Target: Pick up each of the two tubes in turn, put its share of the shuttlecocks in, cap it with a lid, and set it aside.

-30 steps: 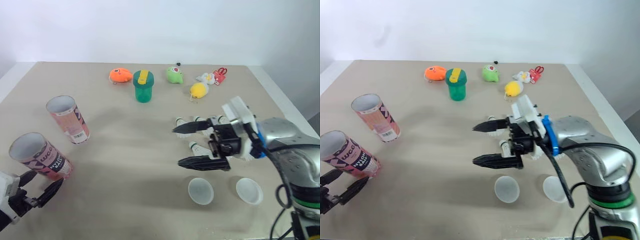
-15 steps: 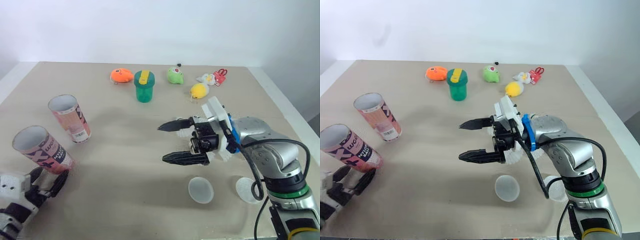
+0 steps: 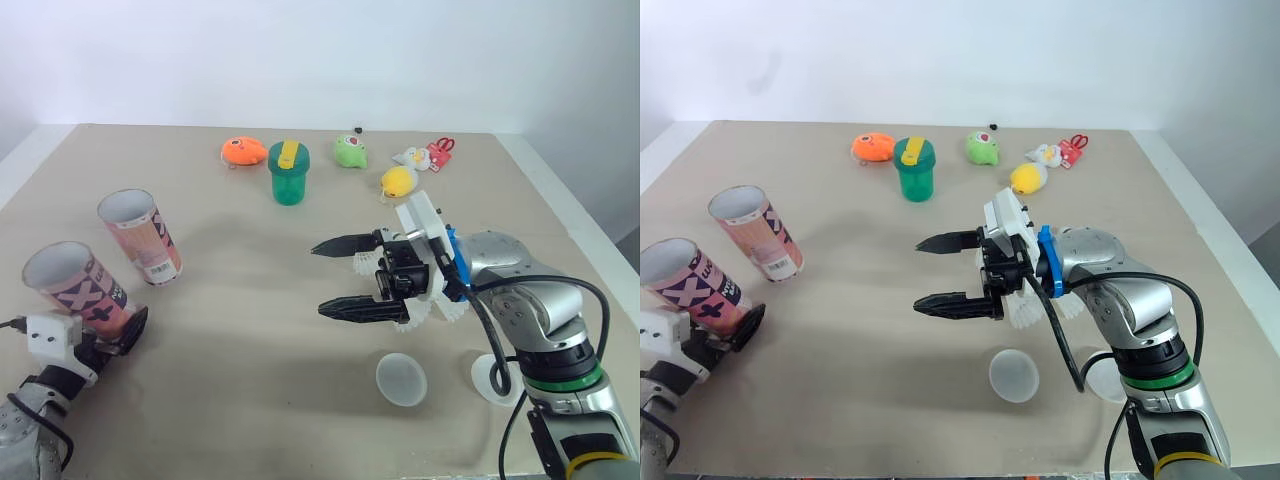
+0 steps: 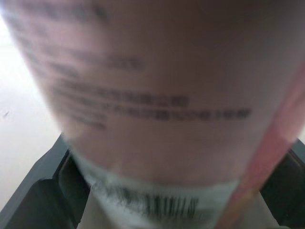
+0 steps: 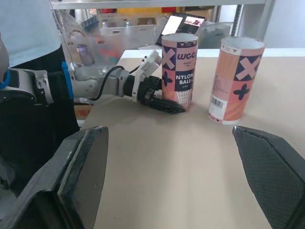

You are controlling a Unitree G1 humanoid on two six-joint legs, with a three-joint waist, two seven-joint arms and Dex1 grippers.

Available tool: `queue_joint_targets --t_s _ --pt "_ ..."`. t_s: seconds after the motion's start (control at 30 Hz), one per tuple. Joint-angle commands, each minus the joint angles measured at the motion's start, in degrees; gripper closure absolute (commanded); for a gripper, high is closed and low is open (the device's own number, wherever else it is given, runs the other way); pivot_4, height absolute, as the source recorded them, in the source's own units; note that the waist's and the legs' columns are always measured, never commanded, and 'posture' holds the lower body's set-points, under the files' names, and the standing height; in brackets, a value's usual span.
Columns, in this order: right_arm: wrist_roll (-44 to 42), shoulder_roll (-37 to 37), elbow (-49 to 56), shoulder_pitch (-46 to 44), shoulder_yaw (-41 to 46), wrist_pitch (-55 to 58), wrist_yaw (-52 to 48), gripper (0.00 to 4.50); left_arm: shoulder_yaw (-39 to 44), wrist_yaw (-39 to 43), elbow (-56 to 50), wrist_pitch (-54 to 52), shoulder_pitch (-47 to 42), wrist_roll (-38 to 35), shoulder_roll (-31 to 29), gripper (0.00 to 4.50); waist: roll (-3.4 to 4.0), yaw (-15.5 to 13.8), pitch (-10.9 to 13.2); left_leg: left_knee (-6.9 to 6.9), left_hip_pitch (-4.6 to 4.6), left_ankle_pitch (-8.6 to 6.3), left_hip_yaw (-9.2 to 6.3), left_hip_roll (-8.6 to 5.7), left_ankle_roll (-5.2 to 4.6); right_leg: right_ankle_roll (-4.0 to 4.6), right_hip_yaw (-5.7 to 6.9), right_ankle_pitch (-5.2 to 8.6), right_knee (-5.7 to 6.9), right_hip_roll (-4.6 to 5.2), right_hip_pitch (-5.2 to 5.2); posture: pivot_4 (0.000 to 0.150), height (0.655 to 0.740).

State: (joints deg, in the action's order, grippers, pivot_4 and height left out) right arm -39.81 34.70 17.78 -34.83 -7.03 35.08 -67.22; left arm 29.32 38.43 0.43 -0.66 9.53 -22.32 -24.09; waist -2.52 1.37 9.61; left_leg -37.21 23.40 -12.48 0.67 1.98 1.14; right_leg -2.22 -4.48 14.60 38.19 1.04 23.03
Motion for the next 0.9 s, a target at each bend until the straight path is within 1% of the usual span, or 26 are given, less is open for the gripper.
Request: queue_joint_targets --t_s 0.03,0.5,0.6,0.63,0.9 --pt "-0.18 0.25 1.38 -0.32 0.95 -0.20 0.41 0.04 -0.78 -0.30 1.60 1.35 -0.72 0.29 -0.83 0.00 0.01 0.00 0.00 0.00 0.00 0.00 0.00 0.00 0.00 0.00 0.00 0.00 0.00 0.00 0.00 0.150 0.7400" --pt "-0.53 0.80 2.13 0.50 1.38 0.25 1.07 0.04 -1.64 -1.10 3.72 2.19 -2.89 -1.42 0.60 0.00 0.04 -0.02 -0.01 0.00 0.01 0.00 -0.02 0.00 0.00 -0.01 0.02 0.00 0.00 0.02 -0.01 0.150 0.7400" --pt "-0.48 0.89 2.04 0.51 1.38 0.32 0.97 0.00 -1.73 -1.22 4.00 2.20 -3.00 -1.47 0.62 0.71 0.05 -0.02 -0.01 0.00 0.00 0.00 -0.02 0.00 0.00 -0.01 0.02 0.00 0.00 0.02 0.00 0.150 0.7400" --pt "-0.49 0.93 2.02 0.52 1.41 0.37 0.95 0.00 -1.79 -1.28 4.11 2.14 -2.99 -1.39 0.56 1.06 0.05 -0.02 -0.01 0.00 0.00 0.00 -0.02 0.00 0.00 -0.01 0.02 0.00 0.00 0.02 -0.01 0.150 0.7400" --pt "-1.14 1.32 2.93 1.51 2.10 1.33 1.94 0.00 -1.95 -1.59 3.04 1.58 -1.56 -1.64 -0.02 1.06 0.08 -0.02 -0.03 0.01 0.00 0.00 -0.02 0.00 0.00 -0.01 0.02 0.01 -0.01 0.02 0.00 0.150 0.7400"
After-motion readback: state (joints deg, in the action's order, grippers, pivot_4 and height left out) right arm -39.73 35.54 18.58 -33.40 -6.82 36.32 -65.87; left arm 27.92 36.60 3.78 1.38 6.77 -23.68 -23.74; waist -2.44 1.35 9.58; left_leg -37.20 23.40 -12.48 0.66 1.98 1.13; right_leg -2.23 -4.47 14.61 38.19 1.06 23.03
